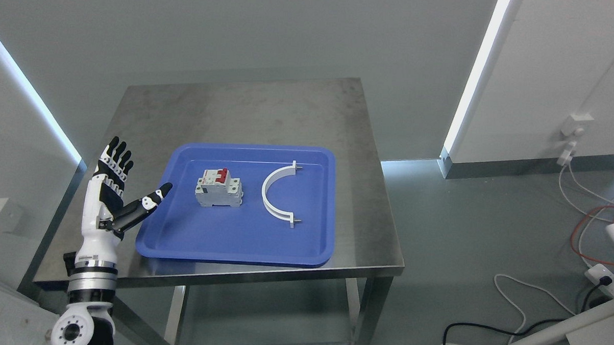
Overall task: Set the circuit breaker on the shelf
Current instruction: 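Reach the left hand toward the grey circuit breaker in the tray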
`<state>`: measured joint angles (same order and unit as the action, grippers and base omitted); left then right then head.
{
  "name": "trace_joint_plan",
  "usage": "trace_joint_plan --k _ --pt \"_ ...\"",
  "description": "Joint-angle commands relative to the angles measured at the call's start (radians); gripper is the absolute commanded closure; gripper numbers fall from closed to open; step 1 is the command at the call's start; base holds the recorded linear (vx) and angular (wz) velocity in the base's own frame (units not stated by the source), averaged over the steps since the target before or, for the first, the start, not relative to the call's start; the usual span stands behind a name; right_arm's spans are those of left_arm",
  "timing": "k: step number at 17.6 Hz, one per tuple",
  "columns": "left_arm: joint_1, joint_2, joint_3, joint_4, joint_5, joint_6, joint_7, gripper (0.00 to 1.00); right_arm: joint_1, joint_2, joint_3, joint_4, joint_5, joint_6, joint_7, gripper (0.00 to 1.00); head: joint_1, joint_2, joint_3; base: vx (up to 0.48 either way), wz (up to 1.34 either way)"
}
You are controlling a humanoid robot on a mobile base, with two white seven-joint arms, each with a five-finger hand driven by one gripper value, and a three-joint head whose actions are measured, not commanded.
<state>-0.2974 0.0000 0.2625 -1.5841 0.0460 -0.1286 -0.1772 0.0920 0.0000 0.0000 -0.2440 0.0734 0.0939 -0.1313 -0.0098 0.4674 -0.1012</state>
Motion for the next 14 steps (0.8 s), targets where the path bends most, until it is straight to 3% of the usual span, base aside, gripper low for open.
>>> trace_joint_plan --k 1,2,6,9,11,14 --pt "-0.003 0.017 -0.025 -0.008 0.000 -0.002 -0.004 0.00 0.000 -0.017 0.020 0.000 0.000 -0.014 -0.004 0.00 0.0000 0.000 0.000 -0.005 -0.01" --pt "-0.012 0.017 -0.025 -0.008 0.000 0.000 -0.021 0.00 0.000 -0.017 0.020 0.000 0.000 -0.016 -0.005 0.00 0.0000 0.000 0.000 0.000 0.00" --pt "-0.104 0.266 -0.035 0.006 0.000 0.072 -0.212 0.00 0.000 -0.017 0.020 0.000 -0.001 -0.016 -0.005 0.00 0.0000 0.000 0.000 -0.001 0.00" --pt "-0.163 0.420 -0.136 0.007 -0.005 0.148 -0.399 0.00 0.000 -0.017 0.020 0.000 0.000 -0.014 -0.005 0.00 0.0000 0.000 0.000 -0.001 0.00" --pt "-0.181 0.466 -0.204 0.010 -0.097 0.170 -0.449 0.00 0.000 -0.017 0.020 -0.001 0.000 -0.016 -0.004 0.00 0.0000 0.000 0.000 0.000 0.00" --pt "-0.183 0.460 -0.242 0.010 -0.227 0.179 -0.481 0.00 0.000 -0.017 0.020 0.000 0.000 -0.014 -0.005 0.00 0.0000 0.000 0.000 0.000 0.00"
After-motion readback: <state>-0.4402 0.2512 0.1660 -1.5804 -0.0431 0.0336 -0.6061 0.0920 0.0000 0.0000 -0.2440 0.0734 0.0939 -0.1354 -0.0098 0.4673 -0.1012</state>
